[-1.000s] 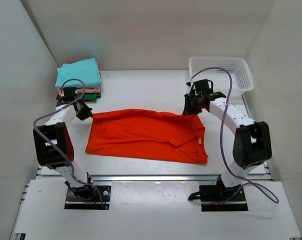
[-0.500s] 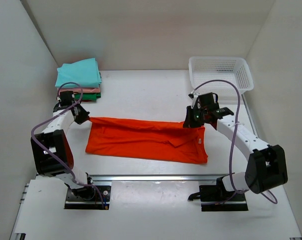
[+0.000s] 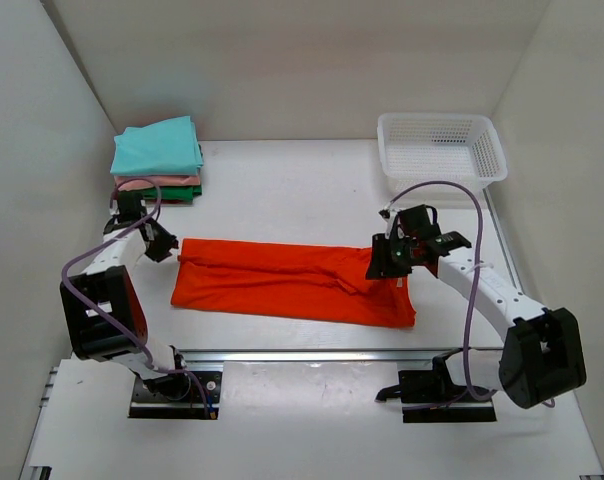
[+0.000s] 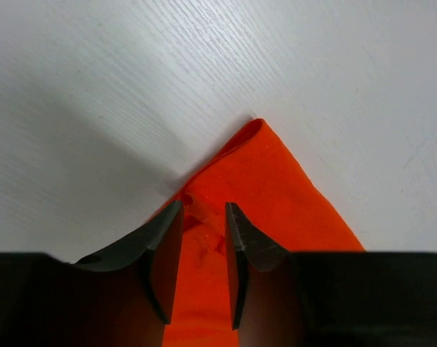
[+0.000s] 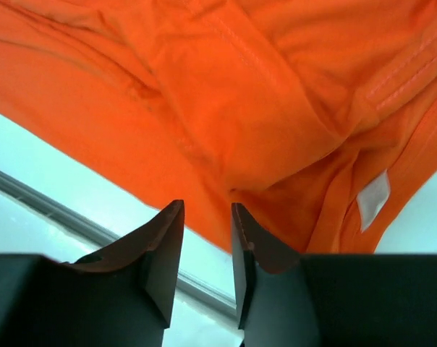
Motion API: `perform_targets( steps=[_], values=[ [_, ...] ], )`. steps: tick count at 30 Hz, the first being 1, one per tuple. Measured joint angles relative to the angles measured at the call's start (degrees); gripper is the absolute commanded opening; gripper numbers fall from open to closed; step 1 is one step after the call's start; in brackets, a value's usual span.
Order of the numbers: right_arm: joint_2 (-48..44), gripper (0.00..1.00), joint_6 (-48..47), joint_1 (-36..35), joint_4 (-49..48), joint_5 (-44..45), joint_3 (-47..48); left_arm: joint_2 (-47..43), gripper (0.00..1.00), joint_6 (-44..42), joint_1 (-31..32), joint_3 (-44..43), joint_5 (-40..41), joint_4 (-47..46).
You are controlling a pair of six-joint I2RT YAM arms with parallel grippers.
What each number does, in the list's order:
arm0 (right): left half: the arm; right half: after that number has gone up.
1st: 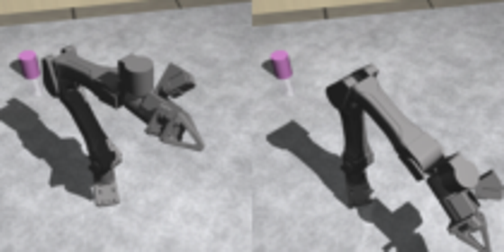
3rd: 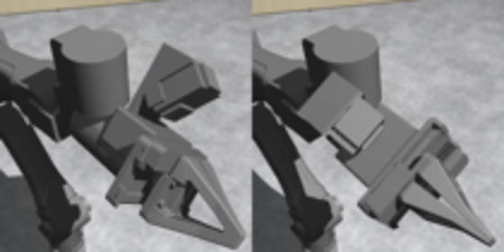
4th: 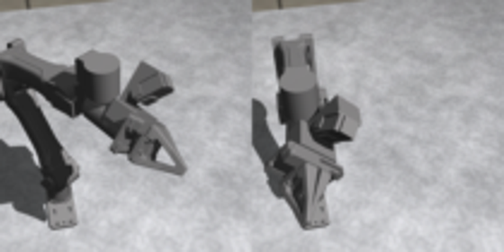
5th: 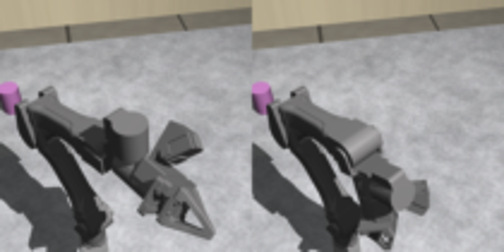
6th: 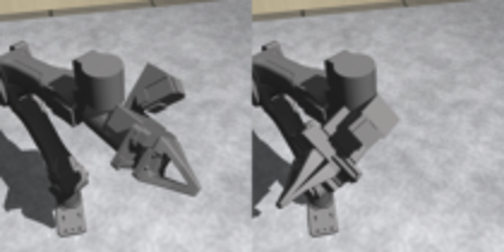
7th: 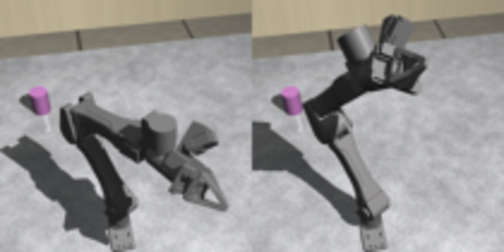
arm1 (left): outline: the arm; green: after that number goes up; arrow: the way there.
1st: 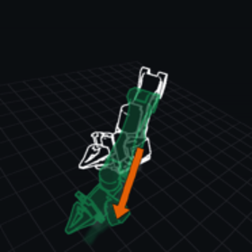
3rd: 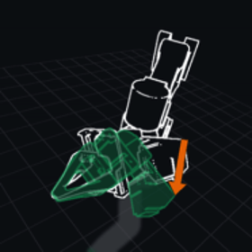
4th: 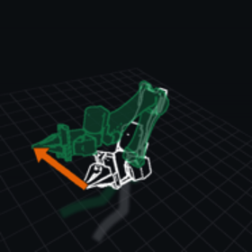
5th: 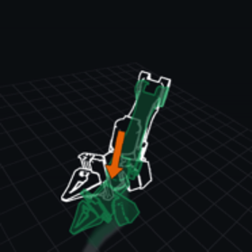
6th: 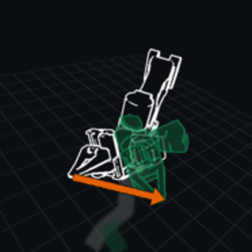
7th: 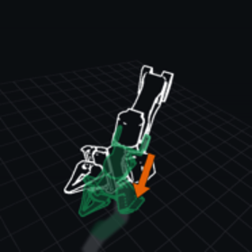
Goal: Fold and stack the t-shirts
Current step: Fold the other side of the tshirt into a rectangle, then rotate the tshirt 90 degrees
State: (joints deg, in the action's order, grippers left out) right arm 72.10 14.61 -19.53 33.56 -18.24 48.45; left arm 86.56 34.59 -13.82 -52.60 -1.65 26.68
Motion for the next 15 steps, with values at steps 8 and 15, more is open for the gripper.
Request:
perform_targets(
  steps=[8, 15],
  values=[
    [-2.2, 0.37, 2.3, 0.1, 3.7, 3.3, -0.8, 0.5, 0.28, 0.8, 2.2, -4.7, -2.4, -1.4],
    [9.3, 0.53, 4.0, -1.5, 2.3, 7.0, -1.4, 11.0, 0.27, -1.3, 15.8, -6.7, -6.3, -5.7]
  ],
)
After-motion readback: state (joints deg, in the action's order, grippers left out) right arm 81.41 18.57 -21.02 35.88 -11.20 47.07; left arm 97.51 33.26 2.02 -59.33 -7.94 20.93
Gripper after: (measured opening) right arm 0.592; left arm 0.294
